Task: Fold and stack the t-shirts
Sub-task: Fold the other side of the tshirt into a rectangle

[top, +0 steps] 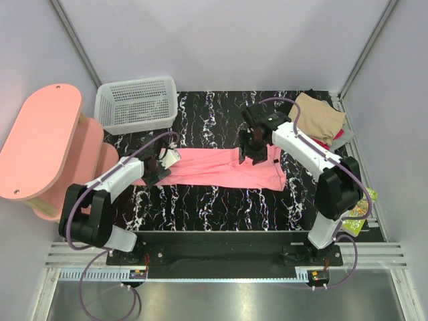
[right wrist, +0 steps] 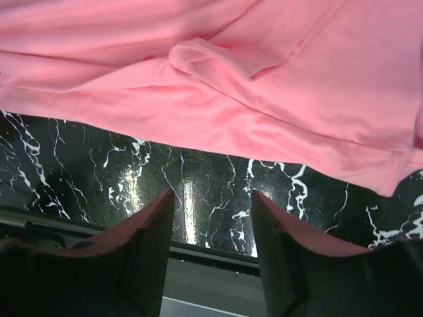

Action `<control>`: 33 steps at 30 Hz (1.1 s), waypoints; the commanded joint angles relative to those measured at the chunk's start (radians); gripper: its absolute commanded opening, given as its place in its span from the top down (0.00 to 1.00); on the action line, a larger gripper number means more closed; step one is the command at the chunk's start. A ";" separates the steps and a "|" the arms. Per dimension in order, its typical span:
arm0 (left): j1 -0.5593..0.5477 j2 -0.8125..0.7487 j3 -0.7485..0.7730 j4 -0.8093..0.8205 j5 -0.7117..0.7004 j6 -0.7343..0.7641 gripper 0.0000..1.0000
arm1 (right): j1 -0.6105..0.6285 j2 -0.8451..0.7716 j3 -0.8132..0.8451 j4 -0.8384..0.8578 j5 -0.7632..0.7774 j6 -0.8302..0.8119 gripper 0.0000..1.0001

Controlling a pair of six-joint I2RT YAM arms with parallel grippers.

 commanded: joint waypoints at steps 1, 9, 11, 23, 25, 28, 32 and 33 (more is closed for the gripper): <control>0.002 0.030 0.090 0.002 0.026 -0.054 0.31 | 0.013 0.012 -0.022 0.097 -0.064 -0.015 0.46; 0.002 0.030 0.102 -0.018 0.009 -0.062 0.32 | 0.013 0.126 0.026 0.099 -0.029 -0.057 0.53; 0.002 0.034 0.099 -0.013 -0.002 -0.060 0.32 | 0.013 0.166 0.047 0.095 -0.020 -0.052 0.55; 0.006 0.007 0.079 -0.003 -0.006 -0.040 0.32 | 0.006 0.289 0.184 0.088 0.043 -0.060 0.76; 0.011 0.000 0.075 0.000 -0.010 -0.039 0.32 | 0.005 0.315 0.201 0.085 0.045 -0.058 0.78; 0.018 -0.015 0.069 0.001 -0.010 -0.028 0.32 | 0.005 0.336 0.222 0.066 0.040 -0.057 0.78; 0.028 -0.032 0.052 0.005 -0.003 -0.014 0.32 | 0.005 0.306 0.203 0.060 0.089 -0.067 0.56; 0.031 -0.032 0.052 0.007 -0.003 -0.014 0.32 | 0.003 0.292 0.201 0.062 0.106 -0.076 0.53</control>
